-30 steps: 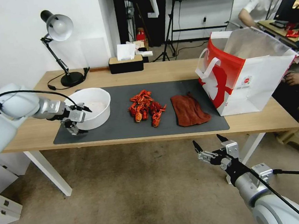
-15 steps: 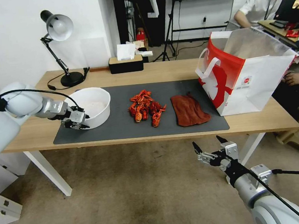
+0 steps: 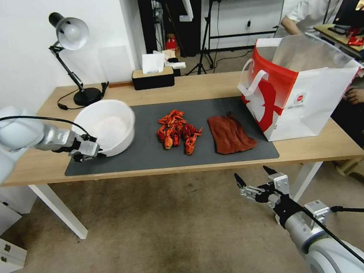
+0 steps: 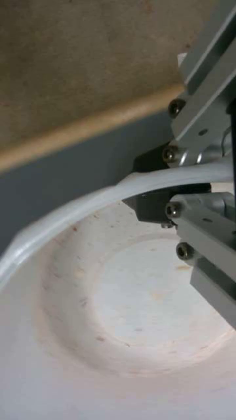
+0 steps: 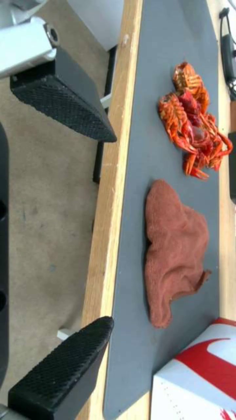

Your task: Sweep shrimp from table into container with towel, then put container into takeout bag.

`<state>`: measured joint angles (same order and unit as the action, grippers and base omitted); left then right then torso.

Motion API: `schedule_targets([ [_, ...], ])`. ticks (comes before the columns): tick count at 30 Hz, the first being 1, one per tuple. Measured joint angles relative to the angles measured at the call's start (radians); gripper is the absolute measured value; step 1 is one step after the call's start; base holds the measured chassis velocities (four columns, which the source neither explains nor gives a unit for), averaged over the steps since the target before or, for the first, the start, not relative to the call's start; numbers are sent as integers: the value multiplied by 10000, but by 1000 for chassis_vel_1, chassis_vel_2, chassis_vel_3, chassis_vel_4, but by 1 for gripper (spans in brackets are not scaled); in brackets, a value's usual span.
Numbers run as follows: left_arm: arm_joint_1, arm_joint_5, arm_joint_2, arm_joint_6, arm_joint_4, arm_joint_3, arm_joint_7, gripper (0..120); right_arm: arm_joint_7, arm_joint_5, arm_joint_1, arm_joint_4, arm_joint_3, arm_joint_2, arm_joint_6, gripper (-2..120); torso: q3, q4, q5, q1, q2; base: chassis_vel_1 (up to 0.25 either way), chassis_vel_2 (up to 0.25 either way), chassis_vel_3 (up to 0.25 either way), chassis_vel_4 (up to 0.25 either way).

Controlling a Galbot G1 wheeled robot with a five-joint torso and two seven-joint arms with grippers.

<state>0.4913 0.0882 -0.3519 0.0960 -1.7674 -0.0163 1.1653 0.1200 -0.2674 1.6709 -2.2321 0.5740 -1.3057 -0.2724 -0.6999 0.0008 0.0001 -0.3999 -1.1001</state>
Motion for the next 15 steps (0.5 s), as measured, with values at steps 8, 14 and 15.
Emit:
schedule_targets([
  [8, 1045, -418, 183, 1350, -2144, -875, 991, 0, -9, -48, 38, 38, 161, -5, 0, 100, -1, -14, 2, 0, 0, 0, 0, 0, 0],
  [14, 1825, -443, -117, 1308, -3598, -848, 2204, 0, -85, -152, 51, 26, 330, 57, 0, 100, -1, -10, 0, 0, 0, 0, 0, 0, 0],
  [15, 1825, -443, -117, 1308, -3598, -848, 2204, 0, -85, -152, 51, 26, 330, 57, 0, 100, -1, -10, 0, 0, 0, 0, 0, 0, 0],
])
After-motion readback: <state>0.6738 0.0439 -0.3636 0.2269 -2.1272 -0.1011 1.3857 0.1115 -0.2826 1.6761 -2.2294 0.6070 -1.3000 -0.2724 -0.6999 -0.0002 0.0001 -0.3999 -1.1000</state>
